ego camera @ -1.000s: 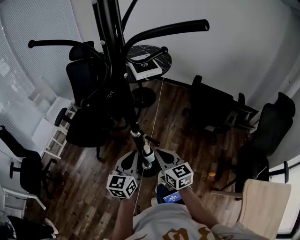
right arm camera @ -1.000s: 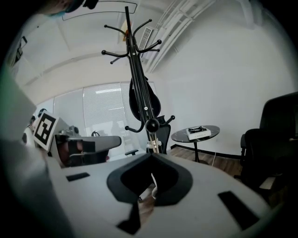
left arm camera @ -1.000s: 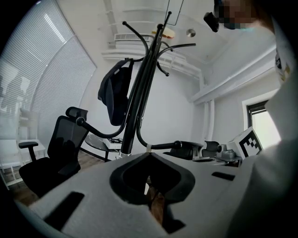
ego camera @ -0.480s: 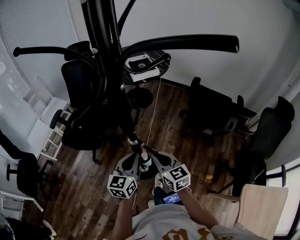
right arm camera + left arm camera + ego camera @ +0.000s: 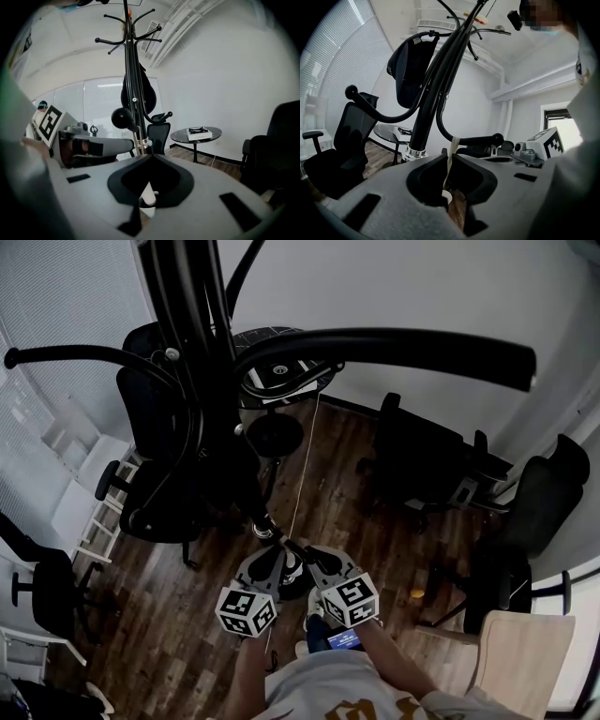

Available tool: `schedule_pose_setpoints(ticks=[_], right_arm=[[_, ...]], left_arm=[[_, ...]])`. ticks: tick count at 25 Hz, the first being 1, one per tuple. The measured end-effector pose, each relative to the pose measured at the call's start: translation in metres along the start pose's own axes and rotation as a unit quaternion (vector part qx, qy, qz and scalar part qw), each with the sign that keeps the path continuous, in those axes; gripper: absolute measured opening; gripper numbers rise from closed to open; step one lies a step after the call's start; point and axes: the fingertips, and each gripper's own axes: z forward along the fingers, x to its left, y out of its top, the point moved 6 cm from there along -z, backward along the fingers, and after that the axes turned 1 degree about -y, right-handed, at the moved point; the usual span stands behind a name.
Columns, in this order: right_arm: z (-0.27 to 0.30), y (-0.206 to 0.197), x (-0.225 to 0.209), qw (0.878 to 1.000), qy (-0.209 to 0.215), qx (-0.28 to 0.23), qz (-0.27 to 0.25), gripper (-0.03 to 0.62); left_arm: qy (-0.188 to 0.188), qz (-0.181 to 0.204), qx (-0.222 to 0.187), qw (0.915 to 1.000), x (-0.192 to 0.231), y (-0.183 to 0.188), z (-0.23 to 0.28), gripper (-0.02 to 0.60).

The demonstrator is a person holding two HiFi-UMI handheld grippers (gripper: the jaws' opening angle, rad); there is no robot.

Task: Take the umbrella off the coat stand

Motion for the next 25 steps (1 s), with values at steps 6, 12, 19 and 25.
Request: schedule_pose_setpoints(ticks=[6, 12, 19, 25], right_arm=[[0.007, 0.000, 0.003, 1.000, 0.012, 0.001, -0.001, 0.012], [0.015, -0.005, 0.006, 1.000, 0.021, 0.011, 0.000, 0.012], [0.019, -0.008, 0.007, 0.999, 0.026, 0.021, -0.016, 0.012], [0.025, -0.008, 0.012, 0.999, 0.045, 0.018, -0.010, 0.014]], left_arm=[[-0.012, 0.007, 0.016, 0.9998, 0.000, -0.004, 0.005, 0.025], [-0.021, 0.015, 0.024, 0.9994, 0.003, -0.002, 0.008, 0.078], [-0.035, 0.023, 0.025, 0.9988, 0.004, -0.002, 0.012, 0.037], [-0.049, 0.022, 0.029, 0.9981, 0.005, -0.001, 0.013, 0.026]])
